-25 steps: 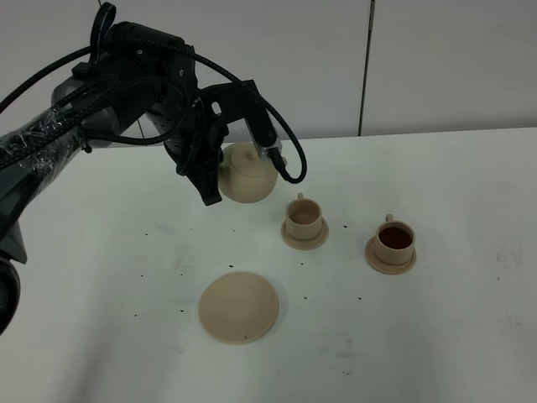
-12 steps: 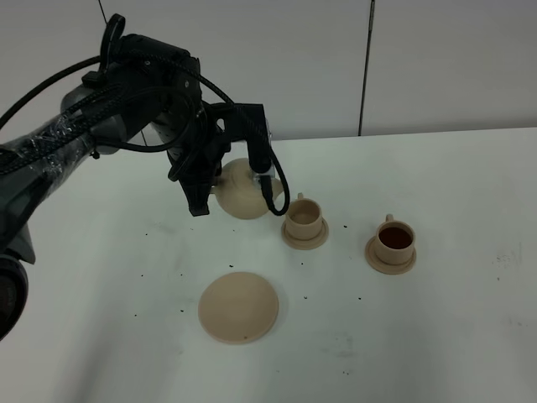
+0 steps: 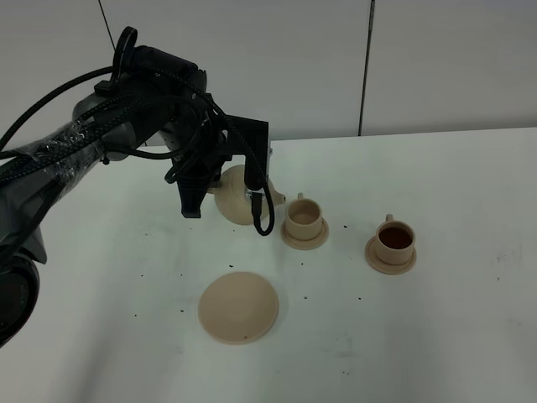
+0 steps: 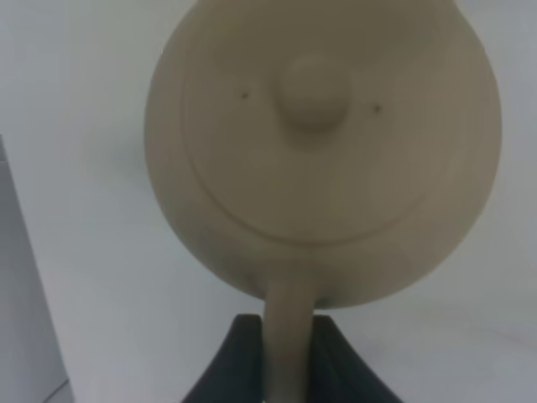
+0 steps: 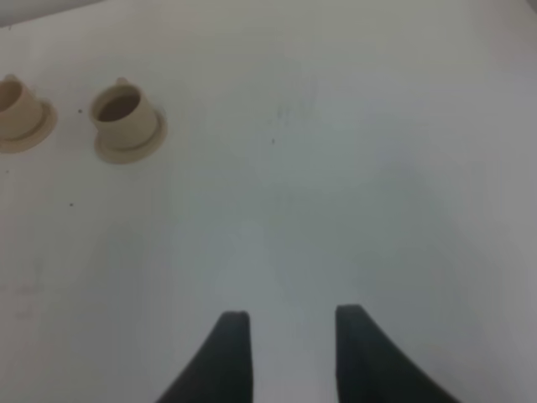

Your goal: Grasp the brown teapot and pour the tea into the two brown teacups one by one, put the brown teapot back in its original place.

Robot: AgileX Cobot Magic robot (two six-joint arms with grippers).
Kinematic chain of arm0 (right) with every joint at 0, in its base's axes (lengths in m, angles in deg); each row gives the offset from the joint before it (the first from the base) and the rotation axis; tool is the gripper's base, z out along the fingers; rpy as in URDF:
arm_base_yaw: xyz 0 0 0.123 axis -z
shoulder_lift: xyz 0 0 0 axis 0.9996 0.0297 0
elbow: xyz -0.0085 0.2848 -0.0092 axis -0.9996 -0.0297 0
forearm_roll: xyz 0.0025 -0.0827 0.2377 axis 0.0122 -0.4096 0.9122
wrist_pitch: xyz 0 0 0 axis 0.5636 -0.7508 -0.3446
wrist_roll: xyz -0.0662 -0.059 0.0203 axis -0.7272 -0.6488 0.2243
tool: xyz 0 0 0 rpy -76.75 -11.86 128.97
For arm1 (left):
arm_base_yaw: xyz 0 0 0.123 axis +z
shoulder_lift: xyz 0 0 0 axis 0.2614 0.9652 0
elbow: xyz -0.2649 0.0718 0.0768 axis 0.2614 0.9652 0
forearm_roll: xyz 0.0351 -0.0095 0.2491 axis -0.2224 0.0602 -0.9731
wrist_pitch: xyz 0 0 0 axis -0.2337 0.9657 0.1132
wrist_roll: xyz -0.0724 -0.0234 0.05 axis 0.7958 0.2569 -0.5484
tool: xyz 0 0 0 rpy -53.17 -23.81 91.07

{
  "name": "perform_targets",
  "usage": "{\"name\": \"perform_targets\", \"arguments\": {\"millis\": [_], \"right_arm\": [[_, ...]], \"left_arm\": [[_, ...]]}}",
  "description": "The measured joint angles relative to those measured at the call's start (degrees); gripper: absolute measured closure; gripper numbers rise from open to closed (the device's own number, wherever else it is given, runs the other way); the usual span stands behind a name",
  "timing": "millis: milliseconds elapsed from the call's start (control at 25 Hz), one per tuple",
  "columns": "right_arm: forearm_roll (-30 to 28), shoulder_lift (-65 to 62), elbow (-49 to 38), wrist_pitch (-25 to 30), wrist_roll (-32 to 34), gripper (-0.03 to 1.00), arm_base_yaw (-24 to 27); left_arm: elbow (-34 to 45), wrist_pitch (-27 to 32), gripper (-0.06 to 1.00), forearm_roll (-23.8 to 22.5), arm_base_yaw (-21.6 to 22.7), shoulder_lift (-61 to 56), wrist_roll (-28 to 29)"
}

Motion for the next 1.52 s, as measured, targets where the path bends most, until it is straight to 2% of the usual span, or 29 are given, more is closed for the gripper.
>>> {"name": "perform_targets", "arguments": {"millis": [720,1000,1520], "right_arm": [[0.0,0.0,0.0,0.0,0.0,0.73,0.0],[0.0,0.0,0.0,0.0,0.0,0.73,0.0],[0.0,0.0,0.0,0.0,0.0,0.73,0.0]], "left_arm": [[0.0,-4.7,0.78,-2.3,-1.4,1.4,-0.4],[0.0,-6.1,0.78,-5.8,-2.3,1.4,-0.4],[0.0,-6.5,0.78,-7.6,-3.5,1.4,-1.9]]}}
